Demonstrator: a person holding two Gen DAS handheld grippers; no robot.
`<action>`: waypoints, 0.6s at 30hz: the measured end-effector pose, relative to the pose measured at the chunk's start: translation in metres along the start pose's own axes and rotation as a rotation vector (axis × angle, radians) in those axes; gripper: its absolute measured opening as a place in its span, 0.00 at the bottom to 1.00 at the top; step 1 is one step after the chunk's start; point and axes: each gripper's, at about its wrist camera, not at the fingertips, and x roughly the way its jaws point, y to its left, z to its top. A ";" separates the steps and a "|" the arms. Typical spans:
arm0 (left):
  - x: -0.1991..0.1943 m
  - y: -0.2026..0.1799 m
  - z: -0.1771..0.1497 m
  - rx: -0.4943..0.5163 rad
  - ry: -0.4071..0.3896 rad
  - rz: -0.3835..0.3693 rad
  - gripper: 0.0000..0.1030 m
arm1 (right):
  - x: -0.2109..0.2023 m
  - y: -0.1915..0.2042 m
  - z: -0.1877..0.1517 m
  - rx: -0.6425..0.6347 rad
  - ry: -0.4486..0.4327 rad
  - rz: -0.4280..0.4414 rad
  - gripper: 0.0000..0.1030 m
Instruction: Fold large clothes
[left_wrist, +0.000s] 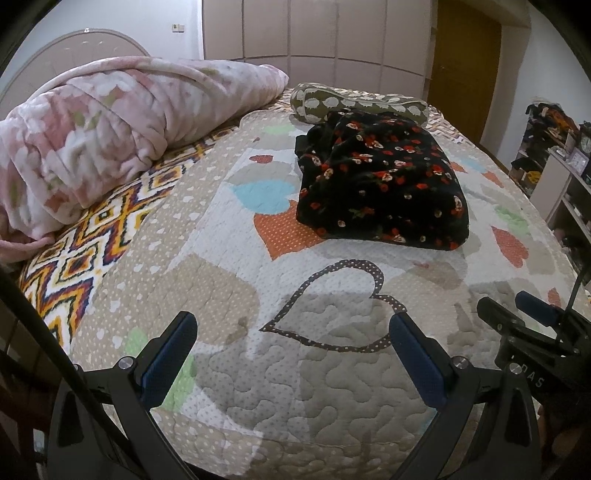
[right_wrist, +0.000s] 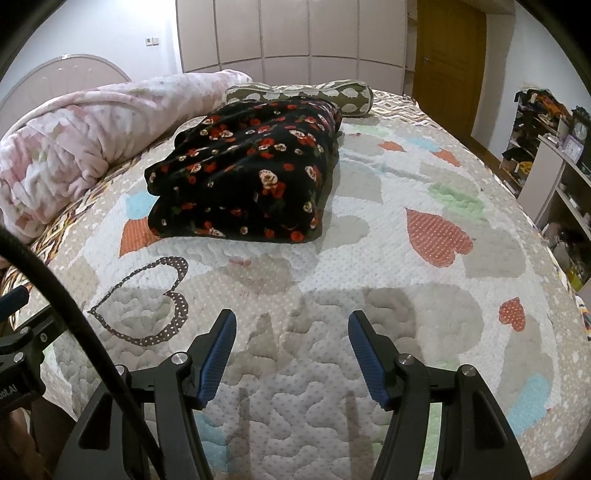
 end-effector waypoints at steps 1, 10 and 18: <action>0.001 0.001 0.000 -0.001 0.002 0.000 1.00 | 0.001 0.000 0.000 -0.001 0.002 0.000 0.66; 0.007 0.002 -0.001 -0.013 0.020 0.004 1.00 | 0.008 0.002 -0.001 -0.007 0.021 -0.010 0.67; 0.013 0.004 -0.001 -0.020 0.036 0.007 1.00 | 0.014 0.002 -0.002 -0.007 0.034 -0.016 0.67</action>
